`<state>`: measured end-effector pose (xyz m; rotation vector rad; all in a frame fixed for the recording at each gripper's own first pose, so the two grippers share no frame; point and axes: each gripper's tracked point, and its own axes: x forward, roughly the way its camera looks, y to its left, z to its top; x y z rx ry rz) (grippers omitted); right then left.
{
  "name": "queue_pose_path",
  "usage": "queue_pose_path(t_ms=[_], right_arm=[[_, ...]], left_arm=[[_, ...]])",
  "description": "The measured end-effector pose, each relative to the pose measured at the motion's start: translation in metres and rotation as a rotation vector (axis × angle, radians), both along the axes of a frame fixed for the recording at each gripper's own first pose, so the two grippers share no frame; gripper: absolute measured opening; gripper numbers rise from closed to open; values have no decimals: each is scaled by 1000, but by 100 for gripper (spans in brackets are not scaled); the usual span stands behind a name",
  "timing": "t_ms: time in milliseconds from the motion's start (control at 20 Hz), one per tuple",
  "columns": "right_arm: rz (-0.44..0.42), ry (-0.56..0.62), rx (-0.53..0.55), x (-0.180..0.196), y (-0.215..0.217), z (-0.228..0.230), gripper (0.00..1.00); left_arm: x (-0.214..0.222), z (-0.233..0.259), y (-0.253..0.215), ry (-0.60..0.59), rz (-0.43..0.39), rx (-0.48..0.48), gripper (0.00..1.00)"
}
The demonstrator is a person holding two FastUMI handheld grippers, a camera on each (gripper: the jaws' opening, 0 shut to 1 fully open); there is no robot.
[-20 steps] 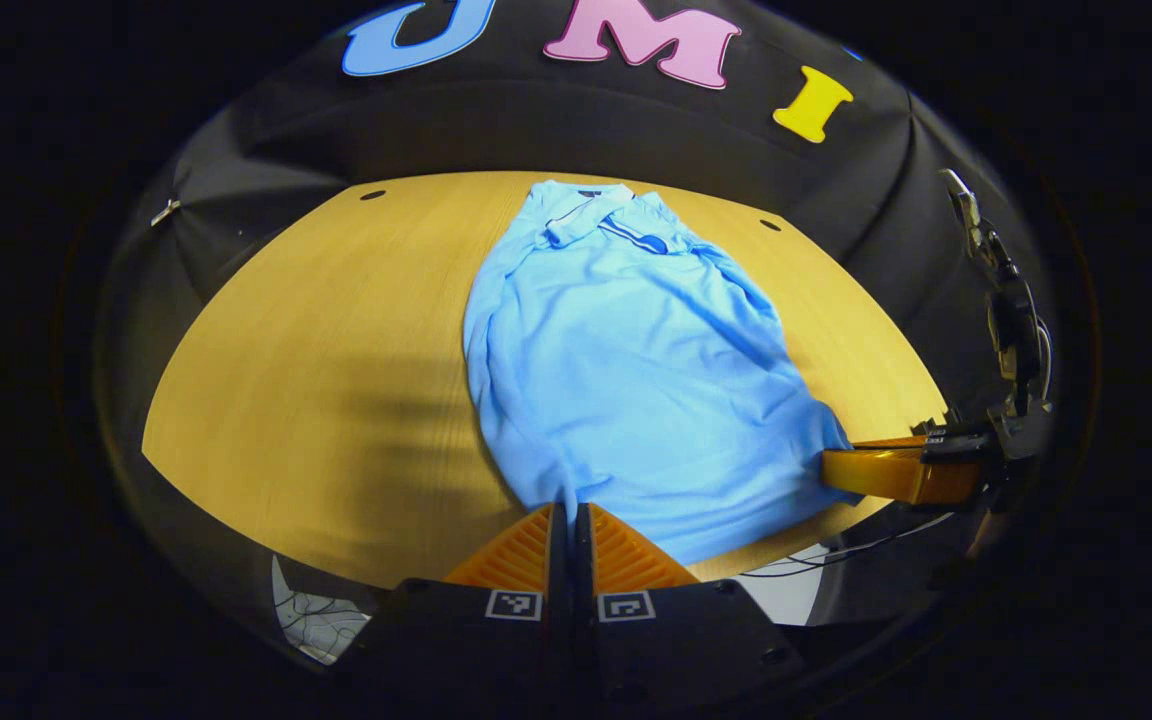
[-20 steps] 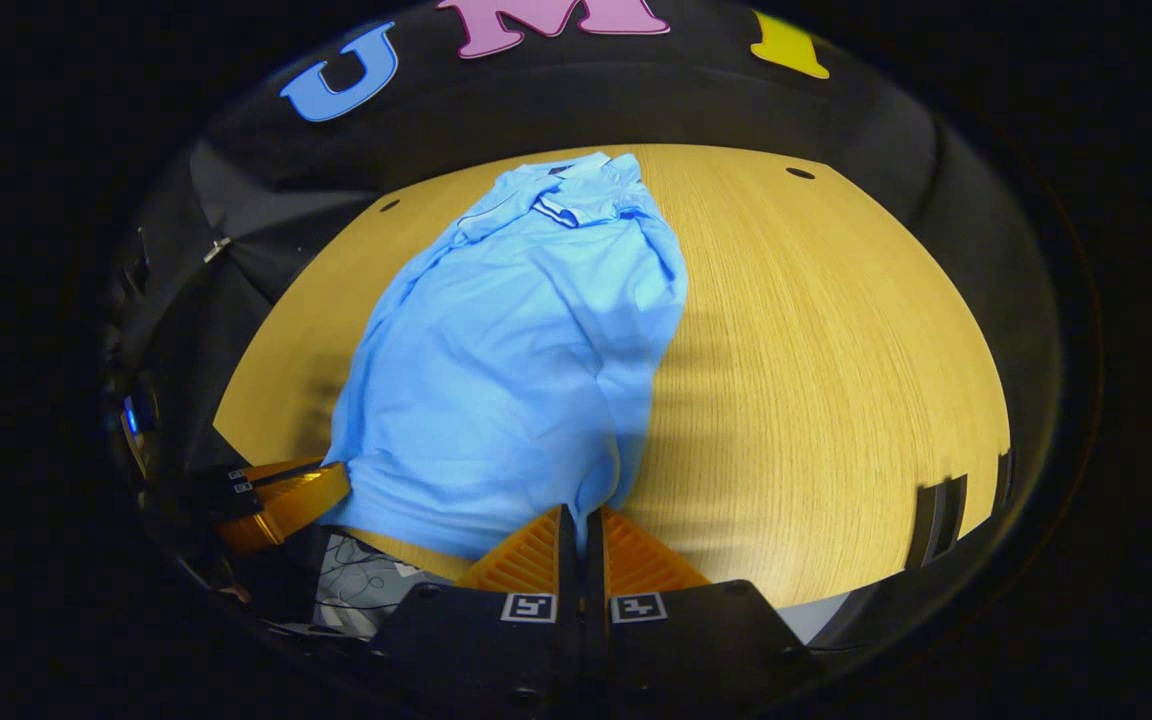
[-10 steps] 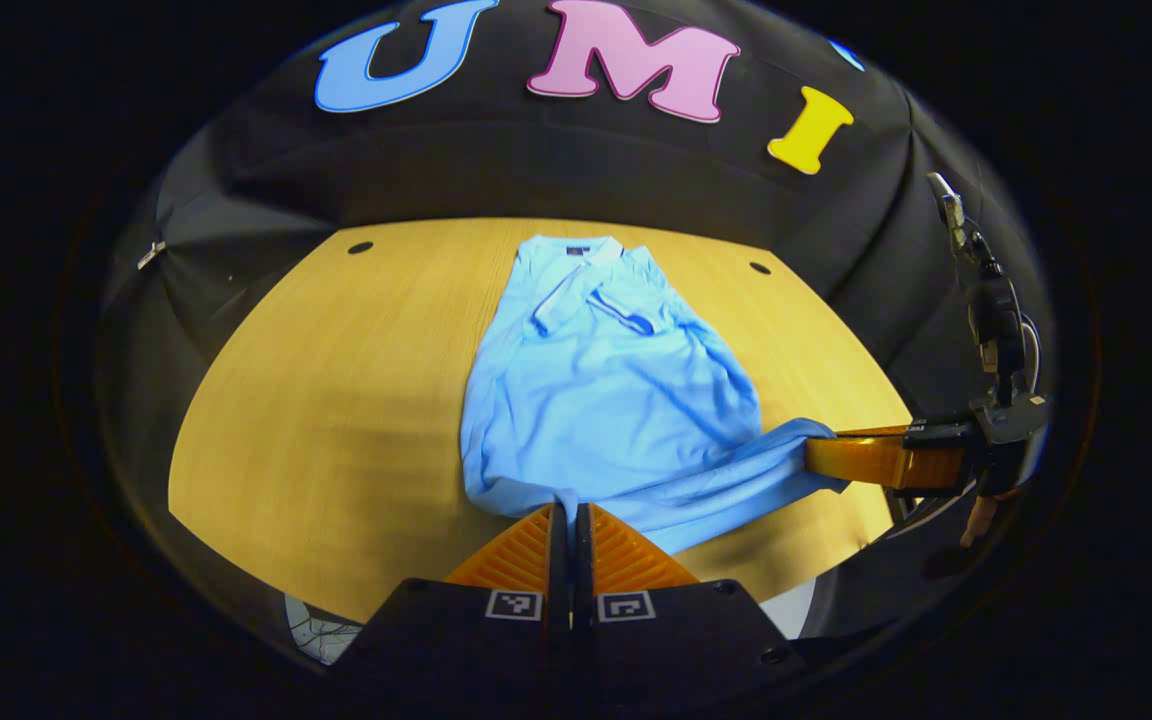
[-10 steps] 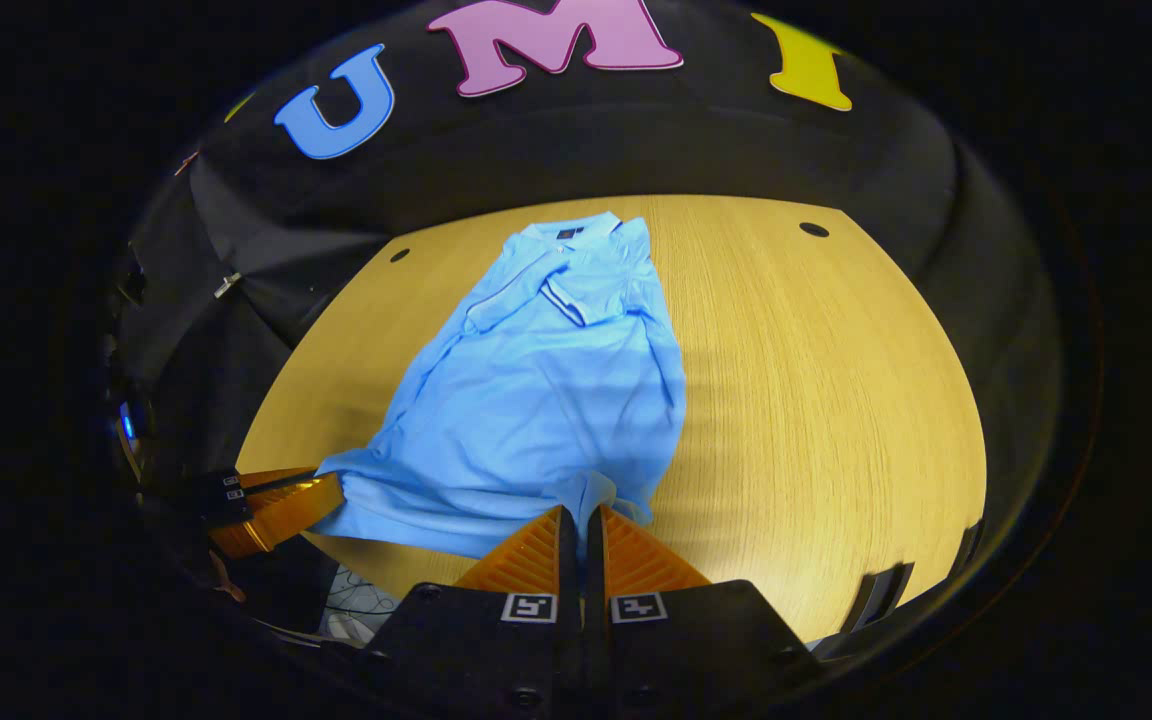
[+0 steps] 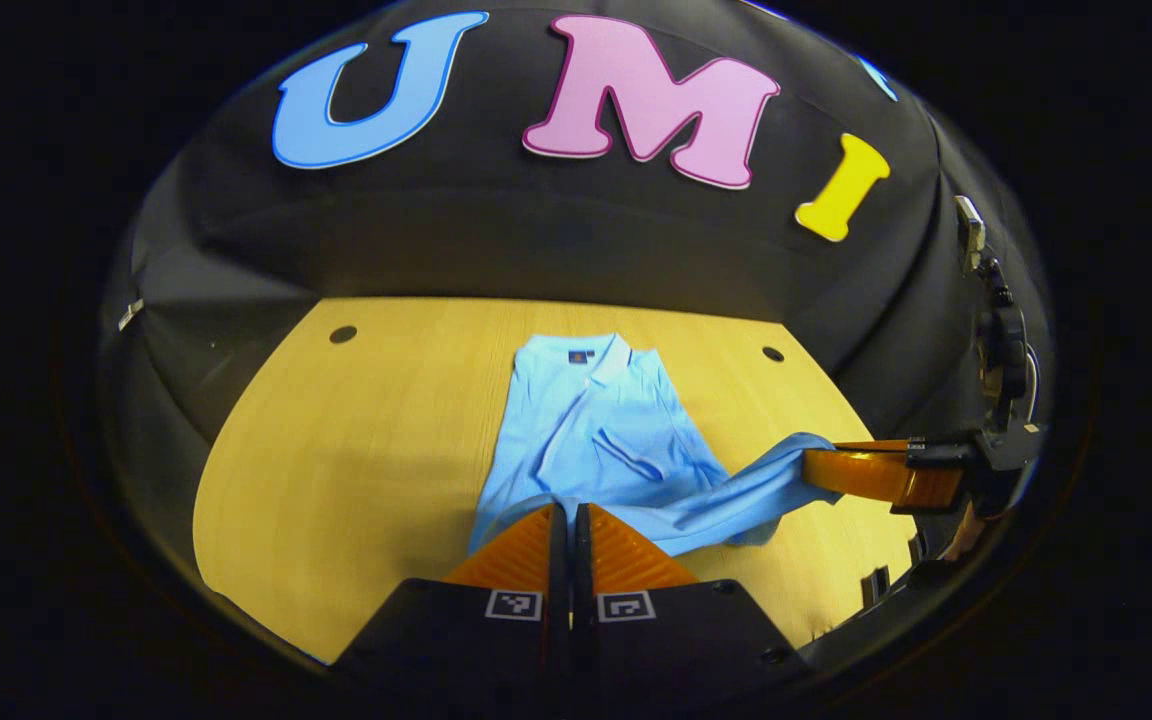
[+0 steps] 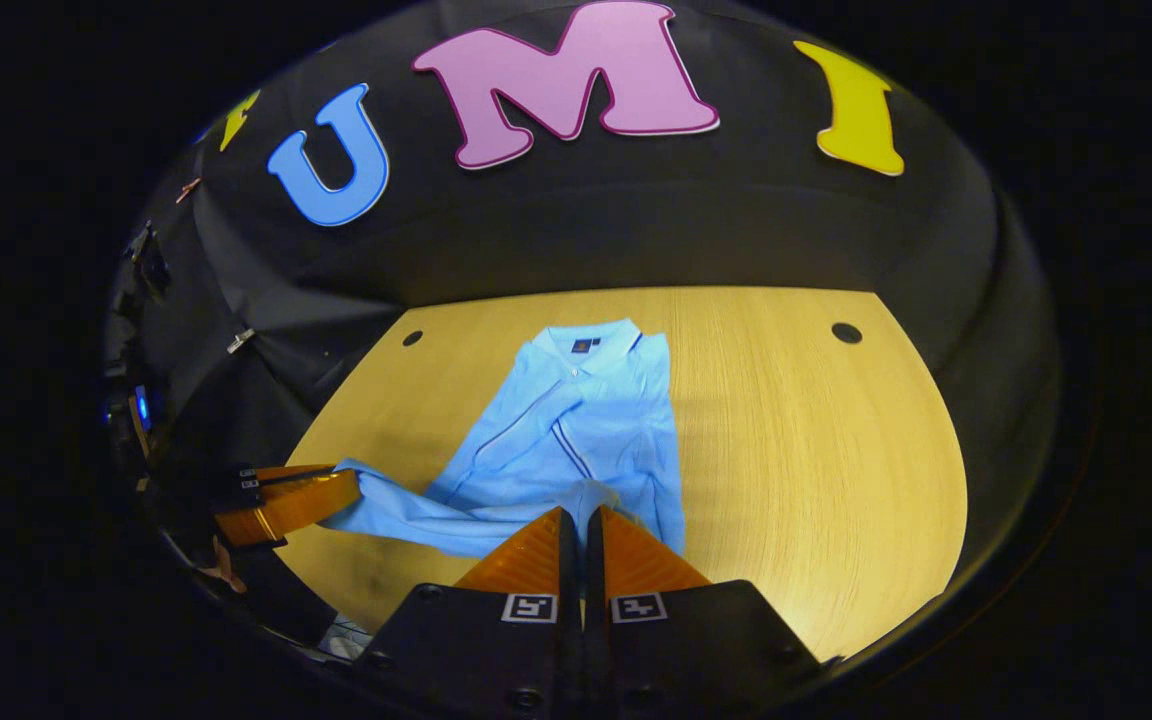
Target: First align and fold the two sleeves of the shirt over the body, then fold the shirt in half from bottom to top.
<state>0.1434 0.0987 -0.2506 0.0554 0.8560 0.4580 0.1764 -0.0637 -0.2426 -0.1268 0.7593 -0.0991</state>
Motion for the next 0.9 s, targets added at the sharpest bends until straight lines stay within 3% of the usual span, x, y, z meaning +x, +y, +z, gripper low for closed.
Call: queue_pose_path(t_ms=[350, 650, 900], right_arm=[[20, -81, 43, 112, 32, -1, 5], [19, -115, 6, 206, 51, -45, 5], [-50, -132, 9, 269, 57, -82, 5]], left_arm=[[114, -2, 30, -39, 25, 34, 6], [209, -37, 36, -59, -18, 77, 6], [275, -78, 47, -62, -27, 79, 6]])
